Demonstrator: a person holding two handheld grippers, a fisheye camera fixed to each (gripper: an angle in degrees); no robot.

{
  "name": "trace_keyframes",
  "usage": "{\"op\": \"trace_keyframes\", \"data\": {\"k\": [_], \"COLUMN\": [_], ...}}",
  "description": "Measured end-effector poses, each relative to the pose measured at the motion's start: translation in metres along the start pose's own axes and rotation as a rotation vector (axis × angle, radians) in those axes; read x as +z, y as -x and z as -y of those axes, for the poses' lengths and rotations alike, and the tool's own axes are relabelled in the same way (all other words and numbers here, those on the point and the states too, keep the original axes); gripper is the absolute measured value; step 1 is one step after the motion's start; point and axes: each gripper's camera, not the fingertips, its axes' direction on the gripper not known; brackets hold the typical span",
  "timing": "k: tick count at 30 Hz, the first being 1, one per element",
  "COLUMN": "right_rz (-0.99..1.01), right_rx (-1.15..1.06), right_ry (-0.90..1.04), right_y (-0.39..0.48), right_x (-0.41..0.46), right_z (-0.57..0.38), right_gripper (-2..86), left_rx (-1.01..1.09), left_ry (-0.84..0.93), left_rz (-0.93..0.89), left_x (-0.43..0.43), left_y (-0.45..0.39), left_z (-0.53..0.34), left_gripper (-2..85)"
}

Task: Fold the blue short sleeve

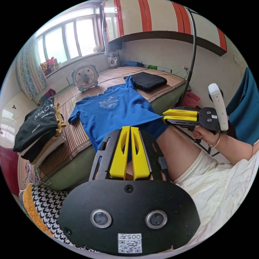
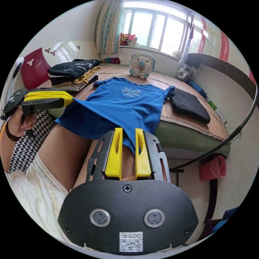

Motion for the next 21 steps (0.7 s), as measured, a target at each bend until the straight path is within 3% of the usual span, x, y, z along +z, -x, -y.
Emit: {"op": "trace_keyframes", "data": {"k": [15,21], "right_rz": [-0.068,-0.047], "right_rx": [0.187,0.211], "right_ry": [0.115,0.146], "right_y": [-0.001,-0.007], "right_x": [0.042,0.046], "right_z": [-0.022,-0.028], "right_gripper": [3.9,-1.1], "left_rx": [0.003,0.023], "left_ry": [-0.012,0.004], "left_rz": [-0.011,0.006], "left_x": [-0.010,-0.008], "left_y": [0.008,0.005], "left_z": [-0.006,-0.007], "left_gripper": [0.1,0.1]}}
